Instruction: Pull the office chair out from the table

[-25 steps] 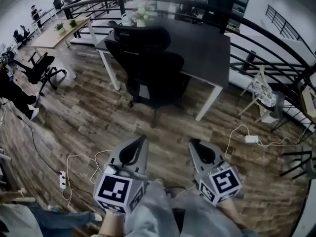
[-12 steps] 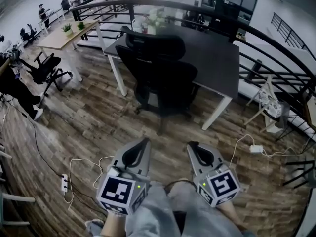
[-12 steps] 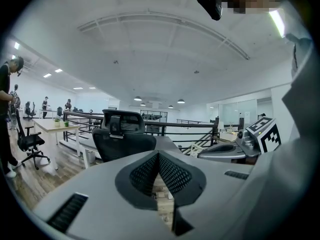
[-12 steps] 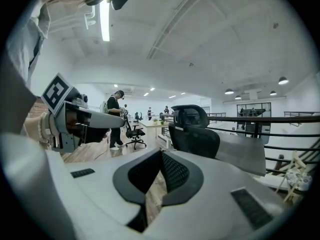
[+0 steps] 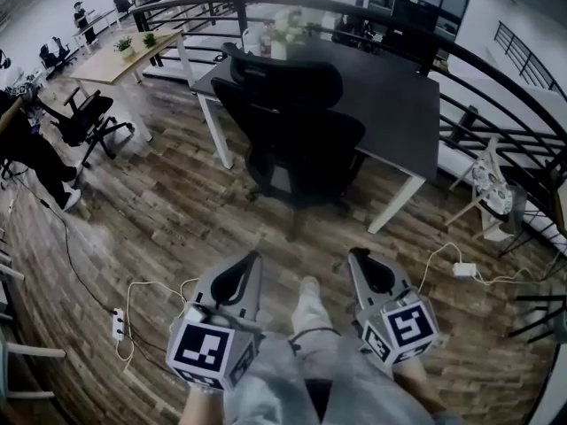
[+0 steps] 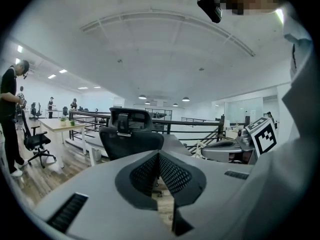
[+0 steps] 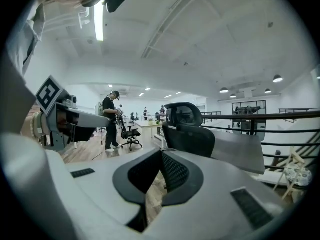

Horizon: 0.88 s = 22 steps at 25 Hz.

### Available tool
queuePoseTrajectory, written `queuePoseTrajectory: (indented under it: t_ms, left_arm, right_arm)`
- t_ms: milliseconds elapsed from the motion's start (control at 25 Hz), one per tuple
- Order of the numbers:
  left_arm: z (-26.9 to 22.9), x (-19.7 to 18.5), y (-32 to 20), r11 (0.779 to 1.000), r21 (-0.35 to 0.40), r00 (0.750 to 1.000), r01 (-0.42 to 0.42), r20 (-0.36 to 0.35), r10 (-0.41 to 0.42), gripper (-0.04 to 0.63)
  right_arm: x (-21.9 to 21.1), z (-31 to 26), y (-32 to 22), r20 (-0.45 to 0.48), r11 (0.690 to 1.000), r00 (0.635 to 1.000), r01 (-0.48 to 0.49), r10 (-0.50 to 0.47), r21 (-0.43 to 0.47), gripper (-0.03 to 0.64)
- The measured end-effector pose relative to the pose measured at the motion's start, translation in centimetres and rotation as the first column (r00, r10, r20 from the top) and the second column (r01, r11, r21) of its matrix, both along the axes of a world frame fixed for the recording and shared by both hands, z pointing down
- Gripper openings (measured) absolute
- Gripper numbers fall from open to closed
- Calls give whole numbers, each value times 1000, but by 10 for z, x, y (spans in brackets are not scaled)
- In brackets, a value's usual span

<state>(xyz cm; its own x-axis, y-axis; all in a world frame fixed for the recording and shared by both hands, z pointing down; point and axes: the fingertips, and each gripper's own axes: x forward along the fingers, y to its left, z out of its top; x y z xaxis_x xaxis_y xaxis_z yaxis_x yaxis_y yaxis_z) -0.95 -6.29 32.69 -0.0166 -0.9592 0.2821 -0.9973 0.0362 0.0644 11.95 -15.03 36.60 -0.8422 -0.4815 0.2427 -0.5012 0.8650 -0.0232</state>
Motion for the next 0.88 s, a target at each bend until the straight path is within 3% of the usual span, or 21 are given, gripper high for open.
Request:
queuePoseTrajectory:
  t_ms: [320,760,880]
  left_arm:
    - [5,-30,-16,997,-47,998,58,0,-58,0]
    - [2,-76,-93,991,-46,992,128,-10,-128,0]
    - [-3,-89,-120,990,-1,990,138,-18,-138,0]
  right_arm:
    - [-34,-2,-29,-5,999,999,47,-47,4,3]
    - [-72,-4,-116,-54,995,995,88,-86,41,3]
    - [-84,-7,-145,-62,994,994,92,-88,65,5]
